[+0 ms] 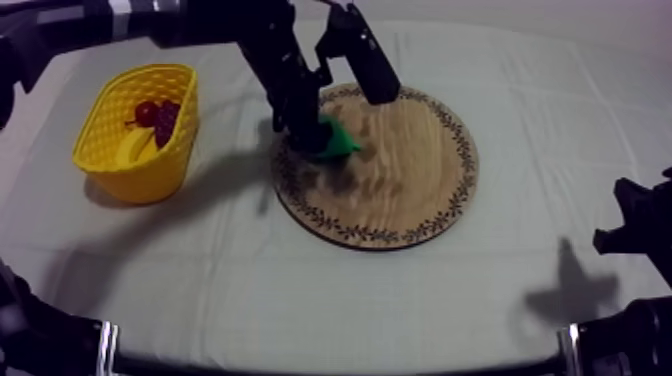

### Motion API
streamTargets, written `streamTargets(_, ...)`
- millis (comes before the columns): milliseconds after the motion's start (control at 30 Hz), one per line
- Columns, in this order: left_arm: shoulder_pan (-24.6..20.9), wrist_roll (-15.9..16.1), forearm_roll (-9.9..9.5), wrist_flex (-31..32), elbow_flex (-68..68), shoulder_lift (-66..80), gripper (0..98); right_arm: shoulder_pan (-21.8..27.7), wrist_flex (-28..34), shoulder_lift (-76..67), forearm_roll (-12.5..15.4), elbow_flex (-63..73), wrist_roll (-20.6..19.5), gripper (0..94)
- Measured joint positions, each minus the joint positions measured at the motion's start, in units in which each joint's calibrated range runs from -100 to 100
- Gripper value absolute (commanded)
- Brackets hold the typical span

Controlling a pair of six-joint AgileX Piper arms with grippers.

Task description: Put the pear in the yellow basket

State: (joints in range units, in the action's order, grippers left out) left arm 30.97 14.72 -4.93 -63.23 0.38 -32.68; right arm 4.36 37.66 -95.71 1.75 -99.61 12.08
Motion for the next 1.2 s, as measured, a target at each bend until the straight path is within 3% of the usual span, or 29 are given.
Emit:
streamTargets(367, 0.17, 1.34, 0.78, 1.94, 4.42, -6.66, 87.4, 0.0, 0.0, 0.0, 0.0, 0.0, 0.0, 0.3)
streamTargets(867, 0.67, 0.19, 0.09, 2.86, 9.2, -13.69, 82.4, 0.0, 0.0, 0.0, 0.0, 0.0, 0.0, 0.3)
streamTargets(1033, 0.59, -0.39, 0.01, 2.89, 10.95, -15.23, 76.0, 0.0, 0.0, 0.0, 0.0, 0.0, -0.03, 0.3)
streamTargets(1200, 0.51, -1.5, -0.11, 3.21, 11.99, -16.07, 63.1, 0.0, 0.13, 0.0, 0.0, 0.0, 0.0, 0.3)
